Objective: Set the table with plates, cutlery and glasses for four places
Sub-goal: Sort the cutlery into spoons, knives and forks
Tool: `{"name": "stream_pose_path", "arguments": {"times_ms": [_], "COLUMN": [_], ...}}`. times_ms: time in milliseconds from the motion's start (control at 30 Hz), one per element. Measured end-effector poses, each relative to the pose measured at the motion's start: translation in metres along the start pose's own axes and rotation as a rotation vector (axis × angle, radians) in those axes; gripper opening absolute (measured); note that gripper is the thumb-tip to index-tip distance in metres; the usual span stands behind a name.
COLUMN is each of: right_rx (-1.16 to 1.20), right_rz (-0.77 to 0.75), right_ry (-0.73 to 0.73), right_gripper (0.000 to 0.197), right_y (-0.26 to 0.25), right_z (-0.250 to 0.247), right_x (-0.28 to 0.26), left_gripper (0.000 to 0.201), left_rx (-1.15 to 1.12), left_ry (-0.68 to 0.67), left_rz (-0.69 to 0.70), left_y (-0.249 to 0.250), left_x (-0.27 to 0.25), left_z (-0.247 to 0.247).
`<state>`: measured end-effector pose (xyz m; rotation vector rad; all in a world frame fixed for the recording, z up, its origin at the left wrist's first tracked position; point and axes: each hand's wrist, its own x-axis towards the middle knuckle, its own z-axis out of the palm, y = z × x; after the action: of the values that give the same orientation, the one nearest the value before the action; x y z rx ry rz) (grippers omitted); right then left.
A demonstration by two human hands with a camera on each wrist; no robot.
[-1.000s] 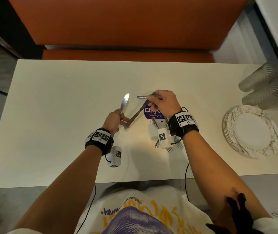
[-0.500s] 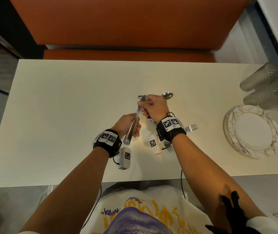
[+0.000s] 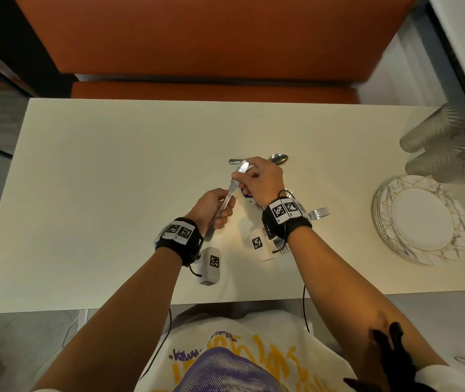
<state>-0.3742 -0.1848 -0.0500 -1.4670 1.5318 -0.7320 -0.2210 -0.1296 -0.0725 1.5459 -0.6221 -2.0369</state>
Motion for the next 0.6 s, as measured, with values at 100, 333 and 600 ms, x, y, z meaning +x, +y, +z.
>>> {"name": "stream_pose_path", "arguments": {"times_ms": [100, 333, 600], "right_rx": [0.0, 0.052, 0.128], "right_rz": [-0.01, 0.066, 0.065], "right_ry": [-0.026, -0.104, -0.007], "right_gripper": [0.03, 0.022, 0.02], "right_y": [0.001, 0.004, 0.007], "right_z": [-0.002, -0.008, -0.031], "right_x": [-0.001, 0.0, 0.008], "left_gripper": [0.034, 0.038, 0.048], "left_rx": [0.018, 0.066, 0.289], "left_ry": [-0.008, -0.012, 0.212], "left_rz": [-0.005, -0.031, -0.042], "left_y": [0.001, -0.002, -0.007], "left_x": [-0.001, -0.002, 0.007], "left_z": [0.0, 0.001, -0.015]}}
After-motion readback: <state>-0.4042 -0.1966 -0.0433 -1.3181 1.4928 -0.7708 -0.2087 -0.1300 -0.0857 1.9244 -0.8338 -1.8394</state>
